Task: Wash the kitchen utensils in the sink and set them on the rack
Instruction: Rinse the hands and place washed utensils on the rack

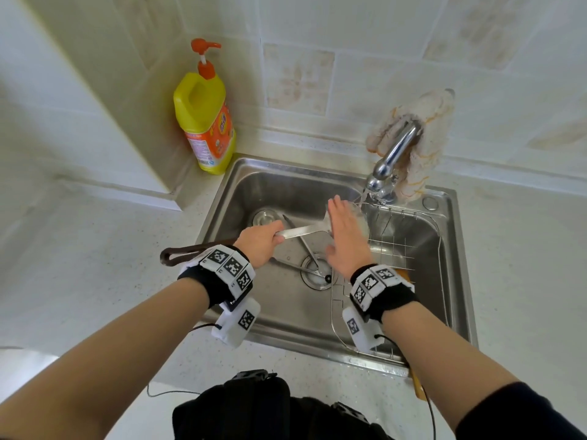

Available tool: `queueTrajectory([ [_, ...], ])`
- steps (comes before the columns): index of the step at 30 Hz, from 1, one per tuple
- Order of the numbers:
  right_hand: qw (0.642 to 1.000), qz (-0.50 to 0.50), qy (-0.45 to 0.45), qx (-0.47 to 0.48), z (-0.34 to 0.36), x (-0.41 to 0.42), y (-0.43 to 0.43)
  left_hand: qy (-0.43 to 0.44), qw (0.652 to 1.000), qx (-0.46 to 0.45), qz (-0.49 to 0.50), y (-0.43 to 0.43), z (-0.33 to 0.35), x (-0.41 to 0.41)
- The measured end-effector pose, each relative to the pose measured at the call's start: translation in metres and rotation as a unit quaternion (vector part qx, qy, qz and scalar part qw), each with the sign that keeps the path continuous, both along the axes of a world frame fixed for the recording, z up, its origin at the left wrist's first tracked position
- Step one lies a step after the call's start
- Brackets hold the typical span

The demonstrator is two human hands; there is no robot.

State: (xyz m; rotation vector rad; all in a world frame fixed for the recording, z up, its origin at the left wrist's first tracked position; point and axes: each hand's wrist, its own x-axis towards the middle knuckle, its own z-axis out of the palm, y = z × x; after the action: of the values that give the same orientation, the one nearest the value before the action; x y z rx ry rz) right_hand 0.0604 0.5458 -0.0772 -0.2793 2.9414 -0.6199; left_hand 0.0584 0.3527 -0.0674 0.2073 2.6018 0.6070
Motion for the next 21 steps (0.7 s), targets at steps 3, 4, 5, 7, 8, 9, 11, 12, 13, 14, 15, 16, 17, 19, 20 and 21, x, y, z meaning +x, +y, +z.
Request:
queueTrajectory([
  [3, 0.983, -0.169, -0.056, -0.050, 0.001, 0.015, 0.027, -0.015, 0.999, 0.033, -0.022, 0.011, -0.004, 0.011],
  [4, 0.980, -0.185, -0.067, -0.018, 0.001, 0.027, 0.031, -0.024, 0.998, 0.052, -0.019, 0.017, -0.006, 0.014],
  [5, 0.983, -0.172, -0.059, 0.019, 0.000, 0.039, 0.029, -0.033, 0.997, 0.068, -0.012, 0.021, -0.007, 0.016],
  [7, 0.992, -0.103, 0.007, 0.069, -0.006, 0.057, 0.024, -0.051, 0.995, 0.086, -0.004, 0.032, -0.008, 0.017],
  [8, 0.992, -0.072, 0.023, 0.097, -0.006, 0.064, 0.028, -0.062, 0.994, 0.092, -0.005, 0.041, -0.009, 0.018],
  [9, 0.990, -0.054, 0.025, 0.131, -0.008, 0.066, 0.036, -0.071, 0.993, 0.094, -0.003, 0.046, -0.009, 0.019],
  [11, 0.986, -0.085, -0.011, 0.143, -0.009, 0.068, 0.058, -0.083, 0.992, 0.093, 0.004, 0.054, -0.012, 0.023],
  [12, 0.983, -0.121, -0.044, 0.135, -0.009, 0.072, 0.071, -0.089, 0.992, 0.093, 0.008, 0.059, -0.014, 0.027],
  [13, 0.978, -0.148, -0.078, 0.125, -0.010, 0.074, 0.081, -0.094, 0.991, 0.091, 0.013, 0.062, -0.015, 0.029],
  [14, 0.974, -0.174, -0.109, 0.093, -0.011, 0.076, 0.089, -0.098, 0.991, 0.090, 0.018, 0.064, -0.017, 0.032],
  [15, 0.970, -0.193, -0.134, 0.056, -0.011, 0.077, 0.092, -0.099, 0.991, 0.090, 0.024, 0.066, -0.019, 0.033],
  [16, 0.967, -0.205, -0.149, 0.022, -0.012, 0.077, 0.096, -0.100, 0.991, 0.088, 0.030, 0.069, -0.021, 0.035],
  [17, 0.964, -0.216, -0.154, -0.005, -0.014, 0.076, 0.097, -0.102, 0.990, 0.088, 0.035, 0.070, -0.022, 0.035],
  [19, 0.962, -0.217, -0.157, -0.055, -0.016, 0.070, 0.096, -0.110, 0.989, 0.090, 0.053, 0.072, -0.025, 0.037],
  [20, 0.962, -0.211, -0.156, -0.073, -0.017, 0.068, 0.095, -0.115, 0.987, 0.091, 0.059, 0.072, -0.026, 0.038],
  [21, 0.964, -0.197, -0.157, -0.087, -0.018, 0.064, 0.092, -0.120, 0.986, 0.093, 0.066, 0.072, -0.027, 0.040],
])
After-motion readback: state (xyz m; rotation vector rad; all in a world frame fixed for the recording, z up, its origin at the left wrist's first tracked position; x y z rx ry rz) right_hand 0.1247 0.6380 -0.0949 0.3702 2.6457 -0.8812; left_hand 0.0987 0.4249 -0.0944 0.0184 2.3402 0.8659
